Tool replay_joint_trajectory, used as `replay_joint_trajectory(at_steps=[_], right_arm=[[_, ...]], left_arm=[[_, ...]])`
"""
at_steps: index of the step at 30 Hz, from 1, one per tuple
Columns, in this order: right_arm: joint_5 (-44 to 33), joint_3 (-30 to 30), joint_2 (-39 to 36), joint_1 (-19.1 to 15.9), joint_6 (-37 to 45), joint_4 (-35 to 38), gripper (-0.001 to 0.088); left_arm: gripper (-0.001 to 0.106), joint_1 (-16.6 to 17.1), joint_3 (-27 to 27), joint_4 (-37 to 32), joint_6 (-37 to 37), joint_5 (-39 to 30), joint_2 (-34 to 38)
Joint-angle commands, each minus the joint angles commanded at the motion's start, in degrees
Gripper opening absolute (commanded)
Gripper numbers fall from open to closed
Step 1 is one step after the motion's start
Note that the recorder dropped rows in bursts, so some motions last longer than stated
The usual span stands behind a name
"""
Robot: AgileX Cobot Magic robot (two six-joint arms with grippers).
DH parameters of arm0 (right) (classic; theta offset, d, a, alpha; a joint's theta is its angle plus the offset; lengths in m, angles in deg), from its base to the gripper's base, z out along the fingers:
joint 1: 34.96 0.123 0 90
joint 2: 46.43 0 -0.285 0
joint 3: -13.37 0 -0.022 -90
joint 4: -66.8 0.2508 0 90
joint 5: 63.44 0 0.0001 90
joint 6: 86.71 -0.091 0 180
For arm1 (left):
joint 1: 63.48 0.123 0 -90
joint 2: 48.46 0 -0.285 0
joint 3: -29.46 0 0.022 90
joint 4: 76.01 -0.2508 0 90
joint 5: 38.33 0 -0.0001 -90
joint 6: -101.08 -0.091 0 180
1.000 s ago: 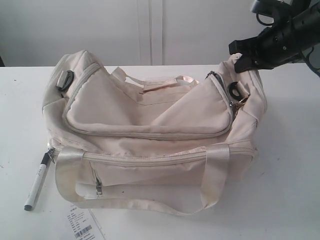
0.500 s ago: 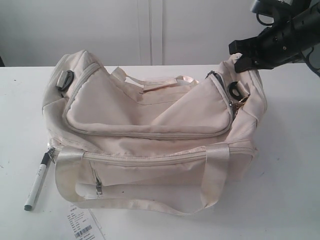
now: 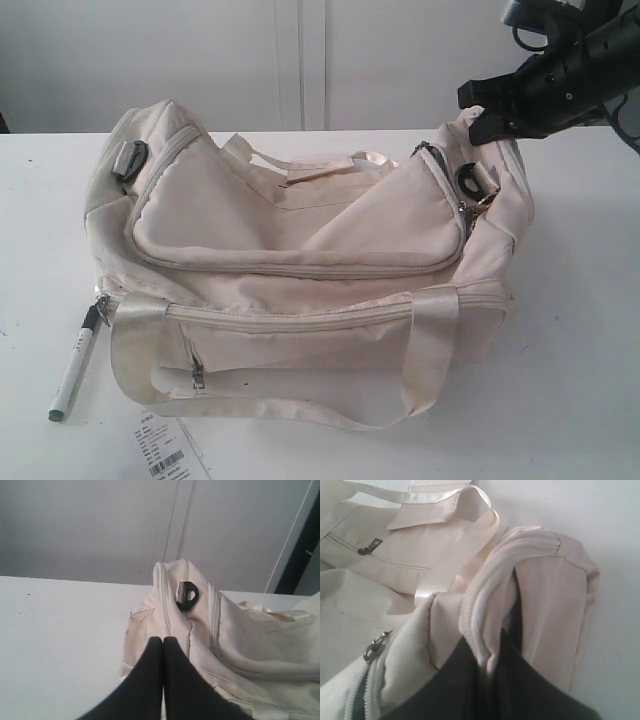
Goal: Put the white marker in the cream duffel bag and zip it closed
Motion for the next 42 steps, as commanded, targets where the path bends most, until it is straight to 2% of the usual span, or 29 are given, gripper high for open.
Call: replay_joint_trajectory(at_steps=[7,13,19,35,42], right_arm=[[0.0,0.0,0.0,0.0,0.0,0.0,0.0000],[0.1,0.0,0.0,0.0,0.0,0.0,0.0000],[0.1,0.0,0.0,0.0,0.0,0.0,0.0000],[0.2,0.0,0.0,0.0,0.0,0.0,0.0000],[0.2,0.0,0.0,0.0,0.0,0.0,0.0000]], left_arm=[[0.000,-0.1,-9.0,0.0,-7.8,-9.2,10.4],[0.000,-0.6,-14.0,2.3,-13.4,-11.7,15.5],[0.000,-6.7,-17.1,10.1,-25.2,-14.5,19.7],[0.000,-25.3,-25.0,10.4,-27.5,-11.9,34.1],[0.000,-31.7,-29.1,10.4,-29.9,-9.6,41.1]])
